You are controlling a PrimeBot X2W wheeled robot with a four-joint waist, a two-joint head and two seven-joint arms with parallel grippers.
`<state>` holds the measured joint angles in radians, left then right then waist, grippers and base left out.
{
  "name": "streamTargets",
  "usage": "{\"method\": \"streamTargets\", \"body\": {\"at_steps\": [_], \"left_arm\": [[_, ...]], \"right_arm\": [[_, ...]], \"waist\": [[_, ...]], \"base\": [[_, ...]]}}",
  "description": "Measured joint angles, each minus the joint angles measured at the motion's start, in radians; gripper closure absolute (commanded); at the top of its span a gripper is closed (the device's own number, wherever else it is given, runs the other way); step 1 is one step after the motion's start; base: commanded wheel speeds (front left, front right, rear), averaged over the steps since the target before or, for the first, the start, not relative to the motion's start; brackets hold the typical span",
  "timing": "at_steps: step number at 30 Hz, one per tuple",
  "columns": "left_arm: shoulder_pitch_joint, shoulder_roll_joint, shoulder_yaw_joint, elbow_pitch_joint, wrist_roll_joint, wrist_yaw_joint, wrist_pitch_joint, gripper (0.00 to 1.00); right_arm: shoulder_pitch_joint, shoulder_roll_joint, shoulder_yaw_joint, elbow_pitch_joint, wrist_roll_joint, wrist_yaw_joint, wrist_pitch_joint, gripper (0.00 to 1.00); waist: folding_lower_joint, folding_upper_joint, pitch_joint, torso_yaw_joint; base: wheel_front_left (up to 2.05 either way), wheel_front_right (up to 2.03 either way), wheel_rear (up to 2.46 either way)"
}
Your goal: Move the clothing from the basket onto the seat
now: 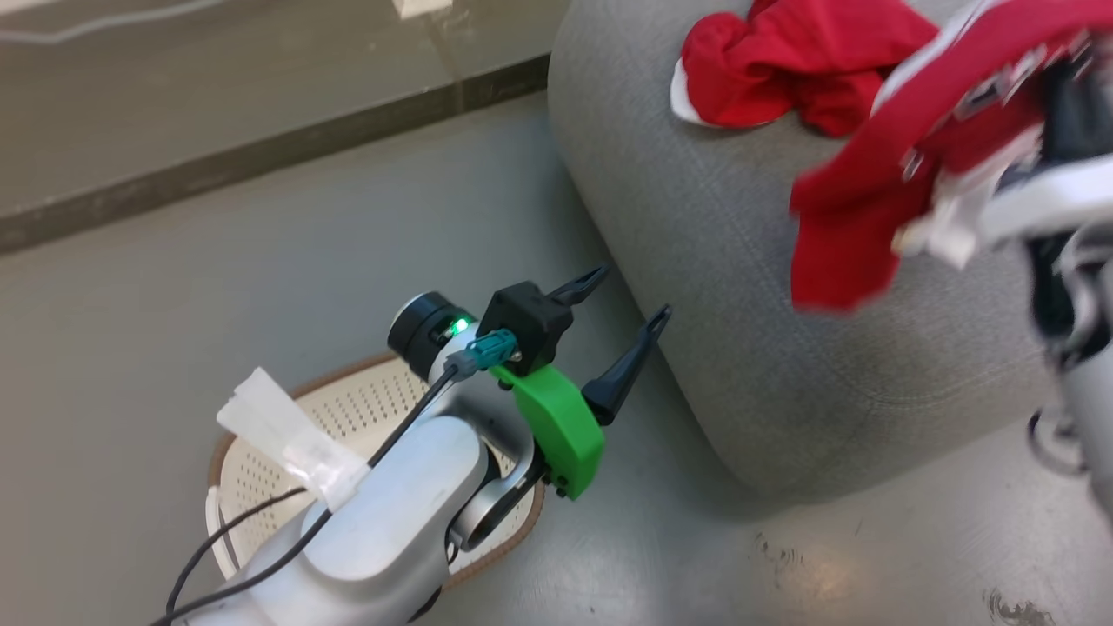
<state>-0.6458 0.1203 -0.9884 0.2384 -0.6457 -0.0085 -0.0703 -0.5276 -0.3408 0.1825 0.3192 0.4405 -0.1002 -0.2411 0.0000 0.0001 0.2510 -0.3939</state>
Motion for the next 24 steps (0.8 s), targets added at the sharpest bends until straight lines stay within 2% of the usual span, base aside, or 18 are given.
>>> {"method": "streamTargets", "body": {"at_steps": [8,14,24], "left_arm": [[-0.066,0.01,-0.014,-0.041,0.044,0.0,0.036,0.0],[-0.104,0.021,-0.021,-0.063,0.062,0.0,0.062,0.0],[-0.184,0.021,-0.027,-0.121,0.109,0.0,0.087,0.0]], "right_arm": [[-0.216,-0.038,-0.037,0.004,-0.001,-0.001,0.015,1.0],[-0.337,-0.06,-0.055,0.055,-0.009,-0.007,0.046,1.0],[-0.498,-0.147,-0.155,0.136,-0.007,-0.016,0.066,1.0]], "waist": [[0.0001,0.0,0.092,0.041],[0.0001,0.0,0.17,0.076],[0.0002,0.0,0.305,0.147]], "base": [[0.0,0.0,0.0],[0.0,0.0,0.0],[0.0,0.0,0.0]]}}
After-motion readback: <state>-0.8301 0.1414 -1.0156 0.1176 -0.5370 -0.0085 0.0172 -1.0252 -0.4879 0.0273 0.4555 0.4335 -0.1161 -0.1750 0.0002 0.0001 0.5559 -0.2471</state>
